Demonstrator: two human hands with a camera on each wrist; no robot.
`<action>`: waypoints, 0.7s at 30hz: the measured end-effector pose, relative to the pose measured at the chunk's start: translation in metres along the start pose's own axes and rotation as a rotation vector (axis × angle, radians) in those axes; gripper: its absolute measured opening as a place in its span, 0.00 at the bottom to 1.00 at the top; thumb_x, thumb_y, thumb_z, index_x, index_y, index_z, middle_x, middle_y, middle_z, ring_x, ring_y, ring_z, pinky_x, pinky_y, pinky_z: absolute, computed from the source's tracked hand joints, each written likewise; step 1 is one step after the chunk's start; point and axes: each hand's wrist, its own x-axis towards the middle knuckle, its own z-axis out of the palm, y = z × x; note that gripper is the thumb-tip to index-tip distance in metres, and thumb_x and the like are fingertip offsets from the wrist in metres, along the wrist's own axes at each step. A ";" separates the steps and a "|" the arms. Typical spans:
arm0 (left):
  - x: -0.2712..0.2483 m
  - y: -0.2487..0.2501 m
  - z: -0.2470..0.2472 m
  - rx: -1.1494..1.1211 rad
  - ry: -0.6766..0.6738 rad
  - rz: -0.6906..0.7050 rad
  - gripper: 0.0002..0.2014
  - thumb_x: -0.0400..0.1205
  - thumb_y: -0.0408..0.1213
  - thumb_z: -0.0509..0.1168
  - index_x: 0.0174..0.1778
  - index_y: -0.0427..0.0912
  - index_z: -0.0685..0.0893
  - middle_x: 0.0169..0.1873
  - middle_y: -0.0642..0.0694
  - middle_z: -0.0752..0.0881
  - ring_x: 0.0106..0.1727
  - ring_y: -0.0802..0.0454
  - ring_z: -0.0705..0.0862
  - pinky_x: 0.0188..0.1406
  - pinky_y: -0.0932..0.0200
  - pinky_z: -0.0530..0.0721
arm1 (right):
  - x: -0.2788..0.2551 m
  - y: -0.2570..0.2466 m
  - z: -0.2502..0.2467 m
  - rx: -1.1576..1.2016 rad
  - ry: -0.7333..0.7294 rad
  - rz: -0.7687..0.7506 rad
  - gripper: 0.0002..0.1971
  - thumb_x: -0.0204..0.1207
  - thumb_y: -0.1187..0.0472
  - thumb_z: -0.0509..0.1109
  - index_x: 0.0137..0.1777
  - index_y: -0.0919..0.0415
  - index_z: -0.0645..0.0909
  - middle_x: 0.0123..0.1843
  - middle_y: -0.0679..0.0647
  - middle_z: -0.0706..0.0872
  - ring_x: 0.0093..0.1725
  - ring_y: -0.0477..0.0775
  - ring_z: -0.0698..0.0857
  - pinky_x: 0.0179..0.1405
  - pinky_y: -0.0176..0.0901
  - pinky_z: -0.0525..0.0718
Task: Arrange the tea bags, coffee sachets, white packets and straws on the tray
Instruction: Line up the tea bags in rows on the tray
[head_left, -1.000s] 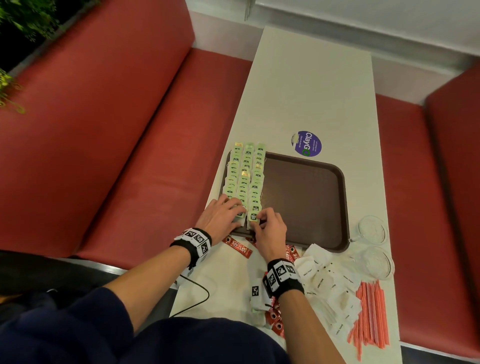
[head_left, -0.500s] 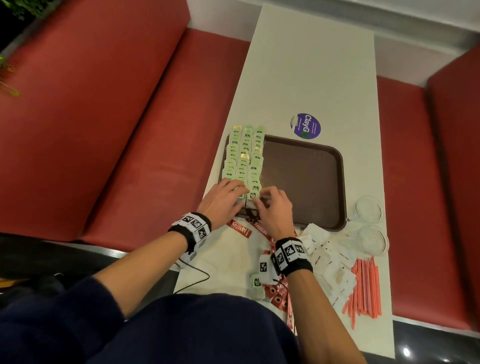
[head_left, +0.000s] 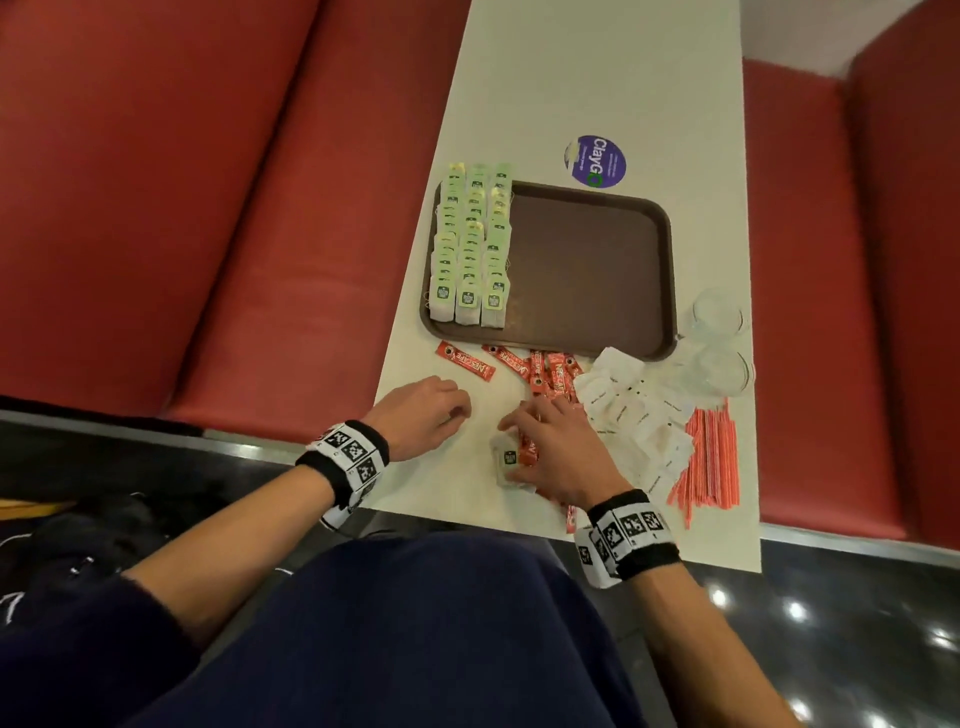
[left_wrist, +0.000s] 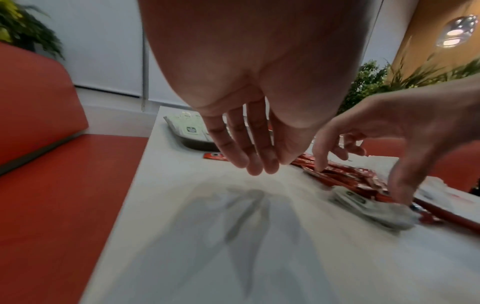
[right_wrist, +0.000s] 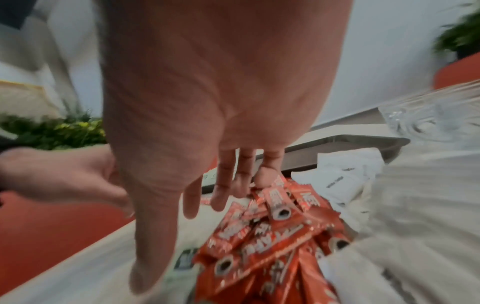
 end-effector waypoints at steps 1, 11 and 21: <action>0.000 0.009 0.005 -0.007 -0.010 -0.006 0.10 0.93 0.44 0.63 0.63 0.47 0.88 0.55 0.49 0.87 0.59 0.46 0.84 0.54 0.47 0.84 | -0.002 -0.002 0.005 -0.065 -0.026 -0.003 0.38 0.69 0.33 0.84 0.78 0.38 0.77 0.76 0.48 0.75 0.77 0.57 0.71 0.80 0.62 0.76; 0.031 0.075 0.057 -0.022 -0.100 -0.070 0.31 0.79 0.56 0.81 0.69 0.43 0.78 0.63 0.44 0.76 0.58 0.43 0.82 0.48 0.50 0.79 | -0.007 0.024 -0.012 -0.032 -0.037 0.094 0.38 0.60 0.48 0.94 0.67 0.44 0.78 0.76 0.55 0.63 0.71 0.60 0.74 0.66 0.59 0.90; 0.034 0.076 0.056 -0.092 -0.059 -0.121 0.21 0.80 0.47 0.82 0.59 0.42 0.82 0.58 0.45 0.75 0.51 0.45 0.79 0.50 0.48 0.80 | -0.015 0.038 -0.008 -0.037 0.029 0.086 0.30 0.63 0.39 0.91 0.60 0.44 0.80 0.78 0.55 0.63 0.75 0.61 0.71 0.70 0.61 0.86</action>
